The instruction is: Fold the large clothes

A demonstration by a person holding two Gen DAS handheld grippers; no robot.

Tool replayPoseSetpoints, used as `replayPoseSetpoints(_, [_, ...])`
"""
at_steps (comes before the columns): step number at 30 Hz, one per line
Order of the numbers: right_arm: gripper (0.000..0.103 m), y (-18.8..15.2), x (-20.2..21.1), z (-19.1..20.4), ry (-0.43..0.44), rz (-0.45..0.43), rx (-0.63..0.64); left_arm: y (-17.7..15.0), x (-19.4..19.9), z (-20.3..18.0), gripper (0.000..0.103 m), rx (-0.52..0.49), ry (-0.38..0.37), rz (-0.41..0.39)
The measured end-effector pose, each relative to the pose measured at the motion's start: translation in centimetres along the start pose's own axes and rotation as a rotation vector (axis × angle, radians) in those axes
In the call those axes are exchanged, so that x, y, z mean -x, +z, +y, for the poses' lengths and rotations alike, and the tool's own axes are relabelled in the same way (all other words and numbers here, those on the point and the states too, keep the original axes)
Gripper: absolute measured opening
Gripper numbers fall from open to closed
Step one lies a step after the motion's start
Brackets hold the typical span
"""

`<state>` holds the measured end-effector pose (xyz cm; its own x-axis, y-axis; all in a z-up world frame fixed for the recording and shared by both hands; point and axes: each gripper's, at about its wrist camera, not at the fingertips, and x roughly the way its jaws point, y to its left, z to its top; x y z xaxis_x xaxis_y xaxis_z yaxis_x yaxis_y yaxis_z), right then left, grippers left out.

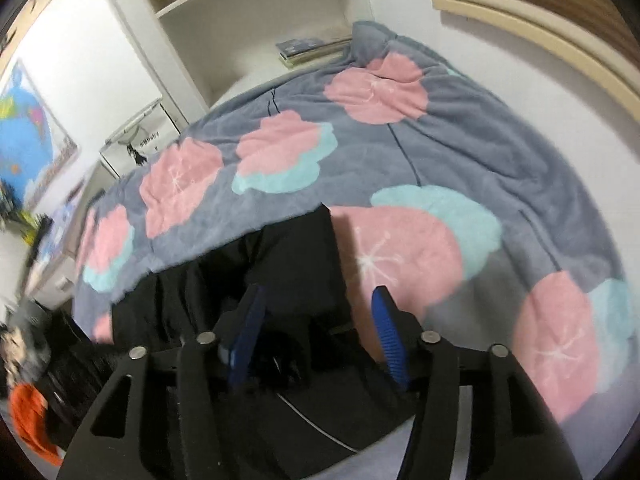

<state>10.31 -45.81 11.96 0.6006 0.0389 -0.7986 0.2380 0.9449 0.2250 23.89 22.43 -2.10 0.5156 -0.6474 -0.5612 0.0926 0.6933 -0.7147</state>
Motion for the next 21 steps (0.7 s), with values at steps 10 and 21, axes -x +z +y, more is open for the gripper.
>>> replayPoseSetpoints(10, [0.063,-6.2,5.4,1.1,-0.035,-0.027,0.034,-1.3,3.0,-4.0,0.076,-0.168,-0.173,0.002])
replayPoseSetpoints(21, [0.086,-8.2,3.8,1.9,-0.03,-0.074,0.307,-1.9,1.4,-5.2,0.079,-0.194,-0.218,0.014])
